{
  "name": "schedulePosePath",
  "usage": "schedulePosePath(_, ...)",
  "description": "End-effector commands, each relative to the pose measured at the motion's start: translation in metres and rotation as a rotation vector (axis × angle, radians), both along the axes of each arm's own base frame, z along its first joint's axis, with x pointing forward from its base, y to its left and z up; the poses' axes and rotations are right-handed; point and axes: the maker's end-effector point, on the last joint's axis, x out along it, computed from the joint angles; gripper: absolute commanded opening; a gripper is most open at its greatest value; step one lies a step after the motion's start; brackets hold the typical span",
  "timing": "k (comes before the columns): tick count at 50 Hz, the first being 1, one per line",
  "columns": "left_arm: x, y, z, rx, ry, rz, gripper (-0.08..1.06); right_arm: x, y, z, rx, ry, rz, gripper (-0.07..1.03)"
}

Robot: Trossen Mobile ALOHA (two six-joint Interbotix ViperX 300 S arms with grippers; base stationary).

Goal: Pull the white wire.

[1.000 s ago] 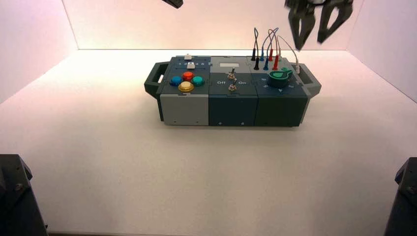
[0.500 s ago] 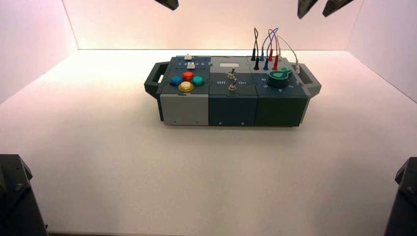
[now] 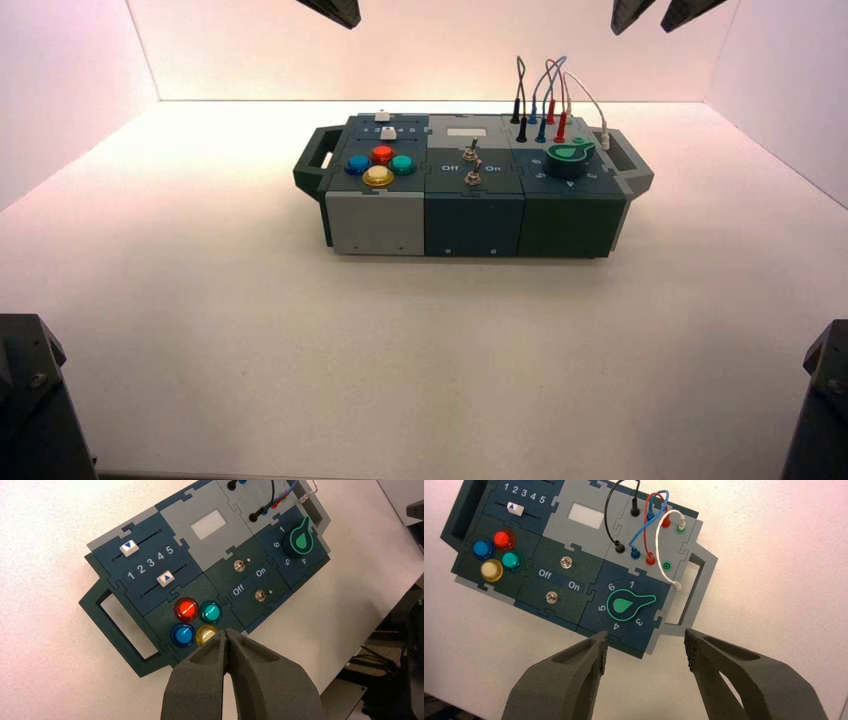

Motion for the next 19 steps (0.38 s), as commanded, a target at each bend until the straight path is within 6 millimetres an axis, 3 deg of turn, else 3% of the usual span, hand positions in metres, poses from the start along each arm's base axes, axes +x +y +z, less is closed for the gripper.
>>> schedulePosePath(1, 0.009, -0.003, 0.017, -0.023, -0.045, 0.005, -0.03, 0.003, 0.002, 0.006, 0.004, -0.019, 0.012, 0.76)
schedulePosePath(19, 0.011, -0.004, 0.016, -0.024, -0.044, 0.009, -0.03, -0.004, 0.000, -0.008, -0.006, 0.018, 0.011, 0.76)
